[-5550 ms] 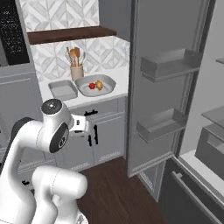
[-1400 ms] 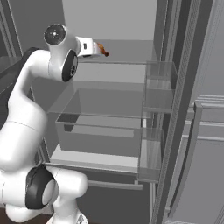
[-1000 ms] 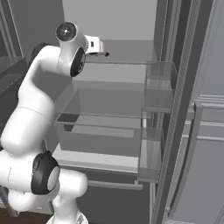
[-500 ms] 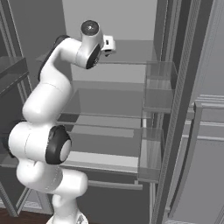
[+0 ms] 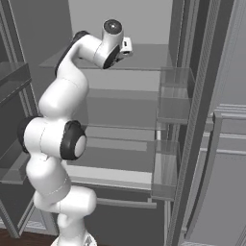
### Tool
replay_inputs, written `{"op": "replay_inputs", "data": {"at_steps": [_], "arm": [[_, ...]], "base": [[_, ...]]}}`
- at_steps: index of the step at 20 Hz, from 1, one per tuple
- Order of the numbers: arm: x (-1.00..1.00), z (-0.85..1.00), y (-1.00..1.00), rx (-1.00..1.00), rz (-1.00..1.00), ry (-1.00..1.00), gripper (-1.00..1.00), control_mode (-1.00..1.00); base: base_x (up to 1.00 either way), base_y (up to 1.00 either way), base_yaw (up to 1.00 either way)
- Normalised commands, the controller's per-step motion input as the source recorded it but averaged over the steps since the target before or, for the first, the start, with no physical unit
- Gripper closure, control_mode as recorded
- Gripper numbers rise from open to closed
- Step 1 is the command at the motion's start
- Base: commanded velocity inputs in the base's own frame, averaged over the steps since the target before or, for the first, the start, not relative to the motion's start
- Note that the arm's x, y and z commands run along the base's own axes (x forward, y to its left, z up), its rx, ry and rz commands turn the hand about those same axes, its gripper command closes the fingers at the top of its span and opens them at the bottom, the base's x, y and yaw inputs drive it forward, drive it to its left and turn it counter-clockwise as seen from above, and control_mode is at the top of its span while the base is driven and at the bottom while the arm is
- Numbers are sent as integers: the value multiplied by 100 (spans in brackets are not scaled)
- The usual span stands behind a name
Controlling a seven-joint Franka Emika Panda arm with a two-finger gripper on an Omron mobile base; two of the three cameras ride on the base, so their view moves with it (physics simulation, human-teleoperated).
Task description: Place one tomato and one chicken drumstick in each tupperware on the nearby counter, to pack two identical lunches.
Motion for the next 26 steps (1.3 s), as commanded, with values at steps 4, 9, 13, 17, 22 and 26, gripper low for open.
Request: {"op": "replay_inputs", "data": {"at_steps": [4, 9, 13, 17, 22, 26], "arm": [[50, -24, 0, -1, 0, 0, -100, -100], [42, 0, 0, 0, 0, 0, -100, -100], [40, 0, 1, 0, 1, 1, -100, -100], [32, -3, 10, -1, 5, 0, -100, -100], [25, -17, 18, -4, 10, 0, -100, -100], [36, -7, 3, -1, 9, 0, -100, -100]], "base": [[0, 0, 0], [0, 0, 0], [0, 0, 0], [0, 0, 0], [0, 0, 0], [0, 0, 0]]}}
